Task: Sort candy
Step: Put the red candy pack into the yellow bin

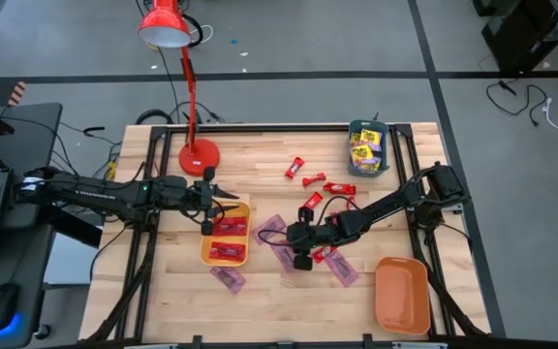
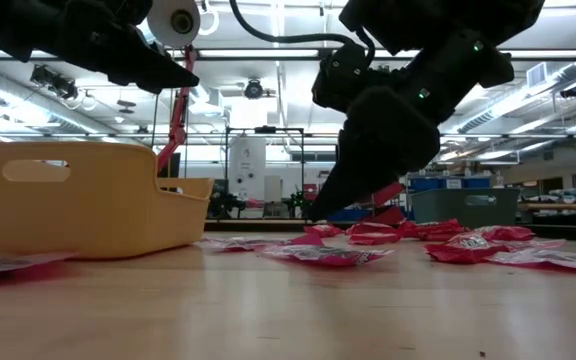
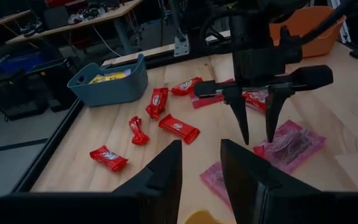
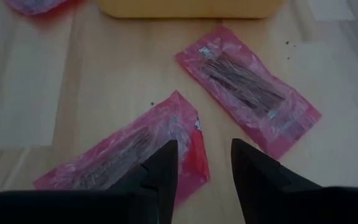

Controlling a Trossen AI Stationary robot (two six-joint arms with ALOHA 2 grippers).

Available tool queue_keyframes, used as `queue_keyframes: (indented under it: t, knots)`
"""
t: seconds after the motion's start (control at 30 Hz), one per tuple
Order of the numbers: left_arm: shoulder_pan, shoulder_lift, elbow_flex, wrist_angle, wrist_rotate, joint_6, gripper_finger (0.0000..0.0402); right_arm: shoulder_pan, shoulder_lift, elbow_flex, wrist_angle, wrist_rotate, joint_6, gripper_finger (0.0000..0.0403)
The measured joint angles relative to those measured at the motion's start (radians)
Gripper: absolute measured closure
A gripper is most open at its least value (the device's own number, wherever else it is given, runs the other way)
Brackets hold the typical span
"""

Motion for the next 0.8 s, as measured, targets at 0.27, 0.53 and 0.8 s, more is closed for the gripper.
queue_keyframes:
  t: [0.27,0.53,0.8]
  knots:
    - [0.000,0.001,0.000,-0.005,0.000,0.000,0.0289,0.000,0.076,0.000,0.034,-0.019,0.052,0.0270]
    - [0.000,0.003,0.000,-0.009,0.005,0.001,0.0289,0.000,0.108,0.003,0.068,-0.016,0.087,0.0273]
    - [0.000,0.003,0.000,-0.010,0.006,0.001,0.0289,0.000,0.100,0.001,0.072,-0.021,0.078,0.0309]
